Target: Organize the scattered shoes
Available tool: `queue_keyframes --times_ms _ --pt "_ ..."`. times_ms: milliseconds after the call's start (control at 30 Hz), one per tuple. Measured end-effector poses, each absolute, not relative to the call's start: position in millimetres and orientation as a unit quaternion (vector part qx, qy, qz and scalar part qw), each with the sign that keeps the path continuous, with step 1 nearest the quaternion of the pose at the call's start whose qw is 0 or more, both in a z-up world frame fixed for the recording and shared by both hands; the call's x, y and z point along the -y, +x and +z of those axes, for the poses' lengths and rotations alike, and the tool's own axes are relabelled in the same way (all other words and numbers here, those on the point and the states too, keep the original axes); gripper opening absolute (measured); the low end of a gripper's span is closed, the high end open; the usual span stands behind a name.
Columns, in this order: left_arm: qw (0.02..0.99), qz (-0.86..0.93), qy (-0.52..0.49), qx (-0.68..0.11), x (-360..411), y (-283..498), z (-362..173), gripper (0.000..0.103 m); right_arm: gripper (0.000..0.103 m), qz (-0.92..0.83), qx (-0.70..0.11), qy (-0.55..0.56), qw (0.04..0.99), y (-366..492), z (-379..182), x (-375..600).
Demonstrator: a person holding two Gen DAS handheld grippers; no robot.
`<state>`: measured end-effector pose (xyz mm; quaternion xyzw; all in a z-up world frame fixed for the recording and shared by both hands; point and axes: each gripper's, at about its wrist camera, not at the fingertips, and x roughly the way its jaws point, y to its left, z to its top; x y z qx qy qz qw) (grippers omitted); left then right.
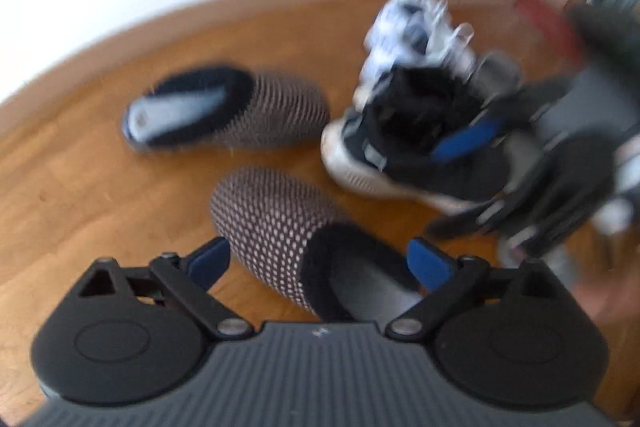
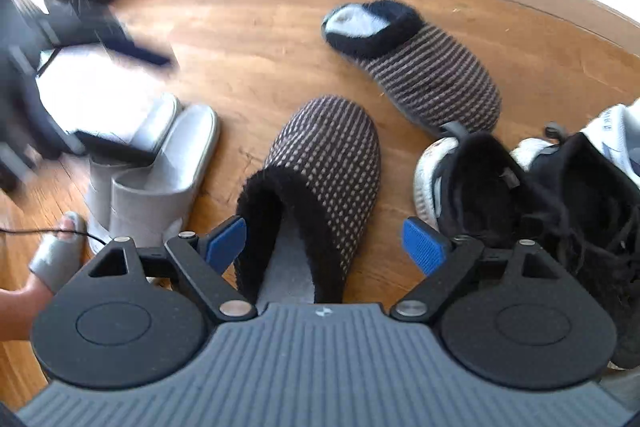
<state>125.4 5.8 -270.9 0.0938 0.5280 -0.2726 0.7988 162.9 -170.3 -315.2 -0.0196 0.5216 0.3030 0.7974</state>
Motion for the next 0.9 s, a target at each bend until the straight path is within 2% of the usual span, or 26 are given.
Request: queue_keyframes --times_ms 67,100,133,167,233,300,433,667,733,767,833,900 --pt "0.793 -0.25 0.107 -0.544 1 134 -294 0.076 0.087 0.28 -0.53 -0.002 0.801 167 -318 186" --pt "0.79 -0.24 0.114 -0.553 6 140 -309 0.043 0.087 0.269 -0.535 0.006 0.801 169 -321 193" --pt "0.789 -0.235 0.114 -0.556 7 143 -317 0.028 0.087 0.259 -0.54 0.012 0.801 171 -324 200" --pt "0.794 -0.229 0.104 -0.554 5 145 -319 0.026 0.087 0.251 -0.543 0.017 0.801 172 -326 205" --pt "0.815 -0.212 0.095 -0.531 -1 146 -305 0.015 0.087 0.242 -0.548 0.031 0.8 172 -330 214" --pt "0.836 -0.185 0.091 -0.508 -9 149 -289 0.014 0.087 0.241 -0.55 0.039 0.798 171 -331 218" --pt "0.866 -0.091 -0.028 -0.491 -45 159 -254 0.014 0.087 0.247 -0.552 0.041 0.795 168 -331 220" --pt "0.819 0.002 -0.194 -0.54 -59 168 -226 0.017 0.087 0.247 -0.554 0.048 0.793 165 -332 225" --pt "0.791 -0.016 -0.227 -0.568 -56 171 -222 0.035 0.086 0.238 -0.555 0.047 0.795 164 -332 227" --pt "0.783 -0.031 -0.239 -0.573 -56 171 -219 0.039 0.087 0.23 -0.554 0.043 0.799 164 -333 229" --pt "0.776 -0.068 -0.253 -0.574 -57 171 -208 0.063 0.087 0.224 -0.554 0.051 0.8 163 -332 236" --pt "0.79 -0.077 -0.228 -0.564 -64 167 -191 0.069 0.087 0.217 -0.549 0.061 0.805 162 -330 242"
